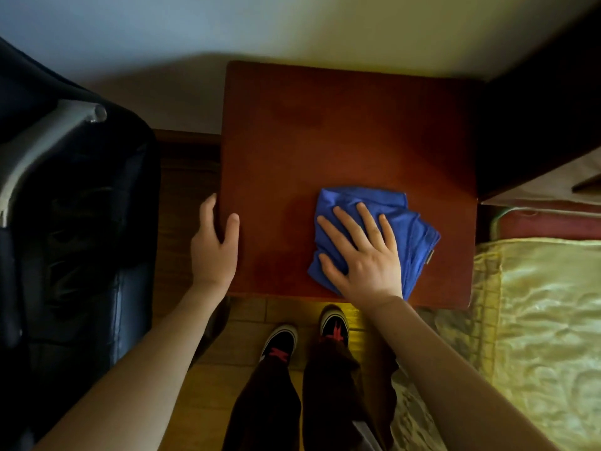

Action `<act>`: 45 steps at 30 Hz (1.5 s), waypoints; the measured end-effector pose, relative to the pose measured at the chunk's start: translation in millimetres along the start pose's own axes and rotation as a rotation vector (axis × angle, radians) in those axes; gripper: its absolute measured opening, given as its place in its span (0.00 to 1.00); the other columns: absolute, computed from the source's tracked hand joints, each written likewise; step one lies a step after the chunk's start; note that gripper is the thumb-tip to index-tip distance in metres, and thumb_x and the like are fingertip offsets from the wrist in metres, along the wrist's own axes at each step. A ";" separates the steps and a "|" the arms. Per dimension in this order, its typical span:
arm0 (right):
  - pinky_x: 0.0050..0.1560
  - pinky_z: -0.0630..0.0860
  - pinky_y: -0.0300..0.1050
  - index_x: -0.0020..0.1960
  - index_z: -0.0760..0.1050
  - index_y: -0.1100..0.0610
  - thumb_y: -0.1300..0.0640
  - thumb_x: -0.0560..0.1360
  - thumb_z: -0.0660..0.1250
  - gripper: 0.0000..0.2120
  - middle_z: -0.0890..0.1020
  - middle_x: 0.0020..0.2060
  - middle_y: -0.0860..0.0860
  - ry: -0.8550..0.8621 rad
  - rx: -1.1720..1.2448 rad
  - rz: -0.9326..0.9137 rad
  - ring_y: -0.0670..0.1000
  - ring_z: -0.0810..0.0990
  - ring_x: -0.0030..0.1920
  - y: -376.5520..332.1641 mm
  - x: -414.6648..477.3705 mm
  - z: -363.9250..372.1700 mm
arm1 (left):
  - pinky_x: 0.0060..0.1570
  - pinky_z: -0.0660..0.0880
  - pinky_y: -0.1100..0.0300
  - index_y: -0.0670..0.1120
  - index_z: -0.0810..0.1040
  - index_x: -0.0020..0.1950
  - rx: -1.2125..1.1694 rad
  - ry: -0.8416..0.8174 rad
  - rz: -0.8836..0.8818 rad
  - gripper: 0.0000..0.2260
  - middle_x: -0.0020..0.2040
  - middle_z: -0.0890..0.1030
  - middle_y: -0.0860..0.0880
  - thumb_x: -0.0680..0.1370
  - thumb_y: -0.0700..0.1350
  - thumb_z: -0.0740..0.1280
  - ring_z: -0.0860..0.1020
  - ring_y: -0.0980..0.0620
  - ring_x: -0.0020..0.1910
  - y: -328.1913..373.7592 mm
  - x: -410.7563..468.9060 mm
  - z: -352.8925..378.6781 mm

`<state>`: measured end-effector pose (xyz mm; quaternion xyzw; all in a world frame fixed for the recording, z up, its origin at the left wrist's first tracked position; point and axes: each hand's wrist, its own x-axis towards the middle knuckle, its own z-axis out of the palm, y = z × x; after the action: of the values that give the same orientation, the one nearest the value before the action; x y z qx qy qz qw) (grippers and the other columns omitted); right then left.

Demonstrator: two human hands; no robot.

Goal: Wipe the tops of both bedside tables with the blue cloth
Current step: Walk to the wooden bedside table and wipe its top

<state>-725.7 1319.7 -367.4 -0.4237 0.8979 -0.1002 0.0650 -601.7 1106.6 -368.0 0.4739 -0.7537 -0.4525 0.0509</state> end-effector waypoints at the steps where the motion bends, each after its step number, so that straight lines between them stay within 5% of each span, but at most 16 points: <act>1: 0.75 0.56 0.60 0.73 0.67 0.46 0.42 0.77 0.61 0.25 0.70 0.72 0.48 -0.001 0.001 -0.003 0.56 0.60 0.76 4.6 7.6 -1.4 | 0.44 0.72 0.70 0.52 0.61 0.75 -0.007 -0.004 -0.005 0.21 0.61 0.76 0.53 0.82 0.52 0.57 0.76 0.63 0.48 0.4 -0.1 0.2; 8: 0.75 0.56 0.59 0.73 0.68 0.46 0.41 0.77 0.59 0.25 0.71 0.72 0.48 0.074 -0.004 0.003 0.56 0.61 0.76 44.6 89.4 -7.3 | 0.43 0.71 0.76 0.51 0.63 0.74 0.013 0.042 0.000 0.20 0.59 0.76 0.56 0.82 0.49 0.60 0.75 0.74 0.46 -3.7 1.6 3.4; 12: 0.74 0.58 0.58 0.71 0.69 0.45 0.41 0.77 0.58 0.24 0.73 0.70 0.49 0.131 -0.018 0.040 0.58 0.64 0.74 73.0 153.5 -12.7 | 0.43 0.70 0.78 0.50 0.64 0.74 0.032 0.058 0.005 0.20 0.60 0.76 0.55 0.82 0.48 0.60 0.76 0.68 0.48 -6.4 3.5 5.0; 16: 0.76 0.52 0.55 0.73 0.66 0.44 0.39 0.79 0.52 0.25 0.69 0.73 0.47 0.068 -0.009 0.041 0.55 0.59 0.76 96.4 191.5 -23.0 | 0.40 0.69 0.82 0.50 0.65 0.73 0.038 0.072 -0.004 0.20 0.55 0.77 0.58 0.82 0.48 0.60 0.74 0.78 0.45 -6.8 4.0 6.4; 25: 0.75 0.54 0.59 0.73 0.67 0.45 0.40 0.78 0.54 0.25 0.69 0.73 0.49 0.080 0.002 0.079 0.57 0.61 0.76 81.8 143.7 -19.5 | 0.41 0.69 0.72 0.51 0.65 0.73 0.039 0.071 0.035 0.19 0.58 0.77 0.53 0.82 0.49 0.59 0.77 0.55 0.49 -1.6 0.3 5.0; 35: 0.76 0.54 0.59 0.74 0.65 0.46 0.42 0.79 0.58 0.25 0.69 0.73 0.49 0.004 -0.017 0.128 0.56 0.58 0.77 46.2 -39.2 -13.9 | 0.42 0.69 0.68 0.53 0.63 0.73 -0.008 -0.001 0.028 0.19 0.58 0.76 0.52 0.82 0.52 0.57 0.75 0.63 0.45 6.4 -6.1 1.0; 42: 0.76 0.54 0.58 0.74 0.64 0.44 0.40 0.79 0.56 0.25 0.68 0.73 0.48 0.017 -0.037 0.086 0.55 0.58 0.77 73.3 6.7 -16.6 | 0.45 0.71 0.66 0.58 0.64 0.71 -0.031 0.023 0.032 0.17 0.61 0.75 0.53 0.82 0.52 0.58 0.76 0.53 0.53 0.7 -4.2 2.2; 45: 0.75 0.55 0.58 0.74 0.65 0.44 0.40 0.78 0.56 0.25 0.69 0.73 0.48 0.052 -0.033 0.127 0.56 0.59 0.76 94.6 52.7 -19.9 | 0.49 0.75 0.56 0.65 0.62 0.66 -0.013 0.040 0.038 0.15 0.60 0.75 0.53 0.82 0.52 0.59 0.76 0.51 0.54 0.3 -2.7 4.2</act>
<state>-833.8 1340.2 -372.0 -0.3641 0.9259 -0.0919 0.0407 -602.6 1111.4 -369.3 0.4681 -0.7584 -0.4469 0.0776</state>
